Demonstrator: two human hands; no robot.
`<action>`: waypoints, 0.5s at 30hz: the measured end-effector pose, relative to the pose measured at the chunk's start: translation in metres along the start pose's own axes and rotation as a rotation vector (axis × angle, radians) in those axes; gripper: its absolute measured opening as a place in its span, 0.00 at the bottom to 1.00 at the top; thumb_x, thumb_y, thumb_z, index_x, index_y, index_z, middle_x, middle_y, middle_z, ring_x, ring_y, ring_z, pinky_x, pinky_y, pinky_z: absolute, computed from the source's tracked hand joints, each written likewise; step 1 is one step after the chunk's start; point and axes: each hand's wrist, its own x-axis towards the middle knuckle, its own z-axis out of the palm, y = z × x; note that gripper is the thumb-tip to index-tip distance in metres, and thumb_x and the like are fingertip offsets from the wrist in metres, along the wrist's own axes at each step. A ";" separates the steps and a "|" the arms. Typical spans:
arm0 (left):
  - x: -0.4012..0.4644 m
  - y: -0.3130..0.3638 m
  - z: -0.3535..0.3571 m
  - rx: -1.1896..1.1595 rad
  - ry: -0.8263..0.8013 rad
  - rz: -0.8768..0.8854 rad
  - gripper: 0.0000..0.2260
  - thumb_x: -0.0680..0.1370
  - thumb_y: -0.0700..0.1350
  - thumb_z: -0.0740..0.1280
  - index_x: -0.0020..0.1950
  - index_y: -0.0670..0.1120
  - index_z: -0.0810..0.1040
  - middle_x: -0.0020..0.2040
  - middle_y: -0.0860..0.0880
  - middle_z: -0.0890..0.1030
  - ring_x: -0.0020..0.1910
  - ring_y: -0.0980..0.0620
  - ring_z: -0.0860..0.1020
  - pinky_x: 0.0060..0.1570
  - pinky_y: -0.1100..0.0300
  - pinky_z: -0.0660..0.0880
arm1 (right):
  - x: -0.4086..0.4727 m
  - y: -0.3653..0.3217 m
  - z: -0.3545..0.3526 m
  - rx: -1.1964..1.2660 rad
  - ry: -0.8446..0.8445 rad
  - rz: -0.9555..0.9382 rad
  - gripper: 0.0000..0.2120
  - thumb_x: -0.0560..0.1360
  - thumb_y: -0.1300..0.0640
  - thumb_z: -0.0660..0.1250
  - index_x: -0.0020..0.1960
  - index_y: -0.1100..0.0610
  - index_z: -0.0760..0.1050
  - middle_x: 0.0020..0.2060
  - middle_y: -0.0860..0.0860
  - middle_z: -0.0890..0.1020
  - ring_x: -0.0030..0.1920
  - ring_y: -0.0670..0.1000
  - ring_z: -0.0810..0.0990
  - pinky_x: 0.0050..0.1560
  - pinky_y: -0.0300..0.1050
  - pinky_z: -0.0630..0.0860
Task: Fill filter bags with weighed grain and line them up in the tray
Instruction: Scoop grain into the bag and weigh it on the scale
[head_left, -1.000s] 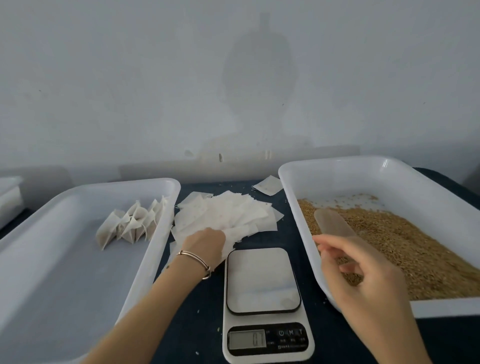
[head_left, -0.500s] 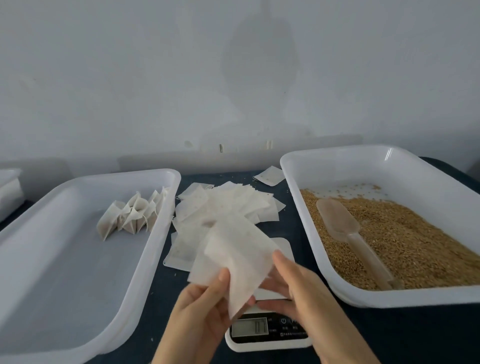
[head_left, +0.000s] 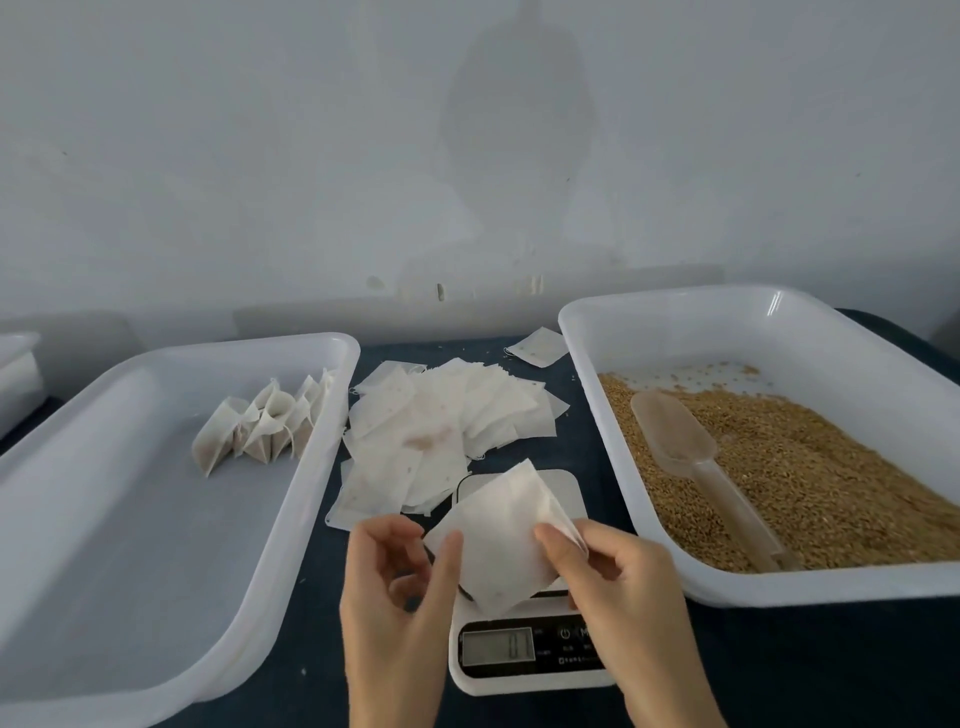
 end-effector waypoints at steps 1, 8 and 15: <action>-0.001 0.003 0.001 -0.006 -0.015 0.039 0.10 0.71 0.39 0.74 0.38 0.50 0.75 0.31 0.52 0.74 0.29 0.60 0.72 0.29 0.70 0.70 | 0.000 0.001 0.001 -0.037 0.029 -0.024 0.08 0.73 0.50 0.68 0.39 0.52 0.83 0.27 0.40 0.79 0.34 0.40 0.77 0.33 0.32 0.71; -0.007 0.012 0.018 0.043 -0.372 0.041 0.07 0.72 0.54 0.70 0.39 0.52 0.79 0.37 0.49 0.81 0.36 0.56 0.79 0.35 0.68 0.73 | -0.004 0.005 0.008 -0.362 0.123 -0.424 0.03 0.69 0.60 0.75 0.41 0.53 0.83 0.33 0.44 0.80 0.33 0.43 0.78 0.34 0.35 0.74; -0.005 0.009 0.020 -0.065 -0.321 -0.047 0.09 0.76 0.49 0.68 0.38 0.46 0.77 0.35 0.44 0.81 0.37 0.48 0.82 0.41 0.52 0.79 | -0.004 0.004 0.005 -0.489 0.033 -0.552 0.07 0.68 0.63 0.76 0.45 0.56 0.83 0.38 0.46 0.82 0.37 0.44 0.80 0.36 0.40 0.78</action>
